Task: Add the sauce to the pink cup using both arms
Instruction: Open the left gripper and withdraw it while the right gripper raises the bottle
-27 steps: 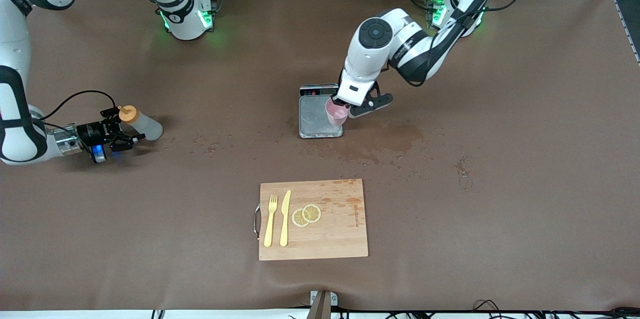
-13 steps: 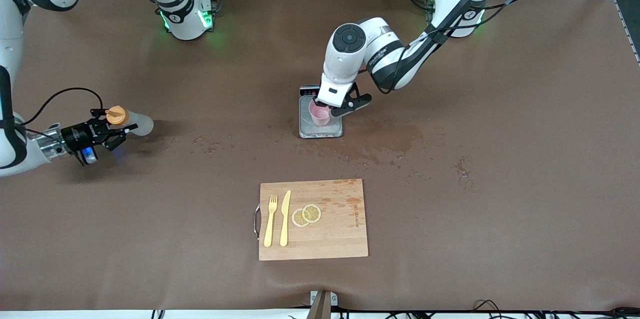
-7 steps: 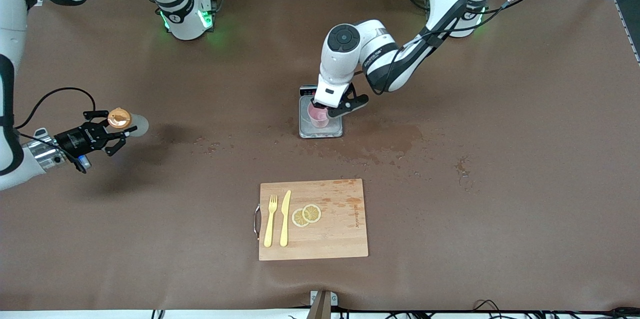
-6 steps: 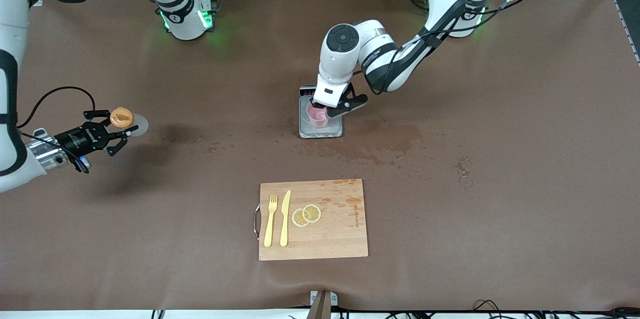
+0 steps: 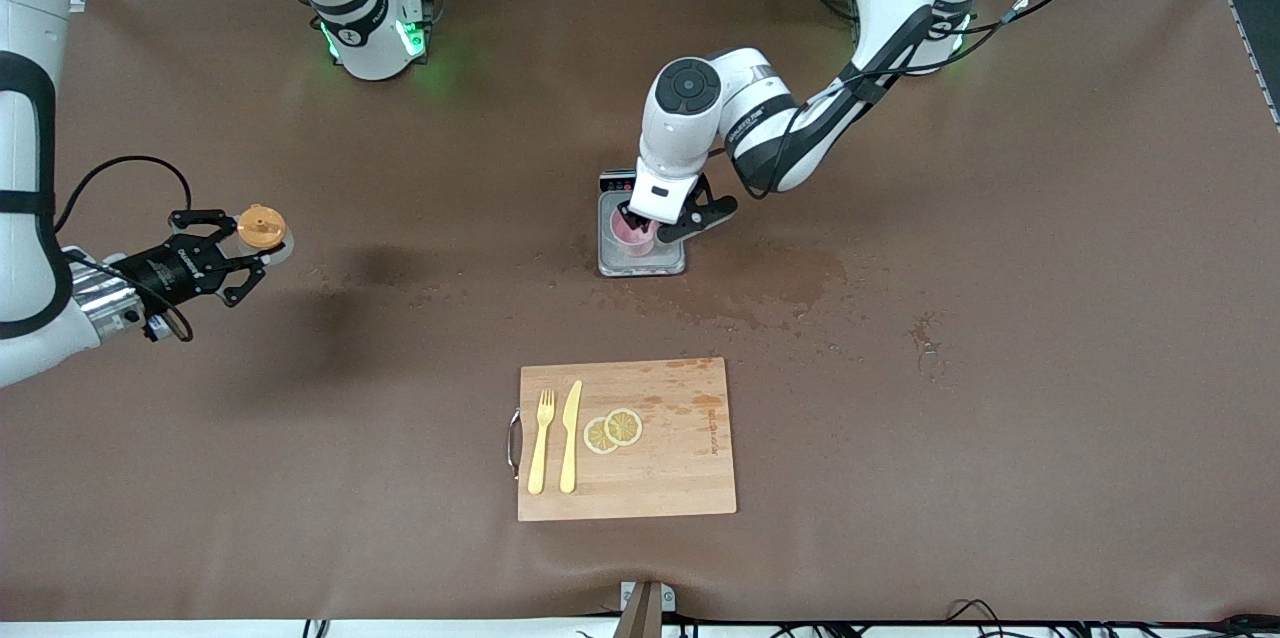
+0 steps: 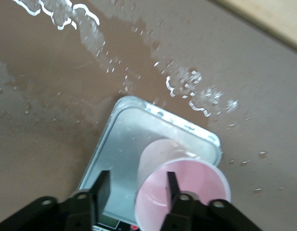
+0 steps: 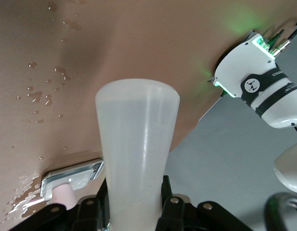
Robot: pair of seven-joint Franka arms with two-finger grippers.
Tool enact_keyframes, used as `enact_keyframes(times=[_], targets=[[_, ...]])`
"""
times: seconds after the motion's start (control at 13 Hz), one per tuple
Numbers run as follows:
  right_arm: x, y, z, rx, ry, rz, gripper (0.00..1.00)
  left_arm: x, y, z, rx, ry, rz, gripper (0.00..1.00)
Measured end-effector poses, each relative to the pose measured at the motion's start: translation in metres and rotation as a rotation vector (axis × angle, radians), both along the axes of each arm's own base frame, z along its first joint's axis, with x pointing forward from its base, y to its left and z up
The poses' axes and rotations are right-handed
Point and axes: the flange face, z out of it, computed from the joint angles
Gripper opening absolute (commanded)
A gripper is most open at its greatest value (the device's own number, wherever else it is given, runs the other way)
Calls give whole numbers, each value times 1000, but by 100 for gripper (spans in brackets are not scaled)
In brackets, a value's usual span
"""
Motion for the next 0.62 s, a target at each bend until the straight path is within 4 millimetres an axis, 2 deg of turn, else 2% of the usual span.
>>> enact_keyframes(times=[0.08, 0.23, 0.46, 0.62], targets=[[1, 7, 4, -25, 5, 8, 42, 8, 2, 20, -4, -26, 11, 100], [2, 27, 14, -73, 15, 19, 42, 27, 17, 84, 17, -99, 50, 100], [3, 68, 30, -164, 30, 47, 42, 78, 74, 172, 67, -180, 106, 100], [2, 97, 39, -212, 40, 62, 42, 119, 121, 209, 108, -188, 26, 100]])
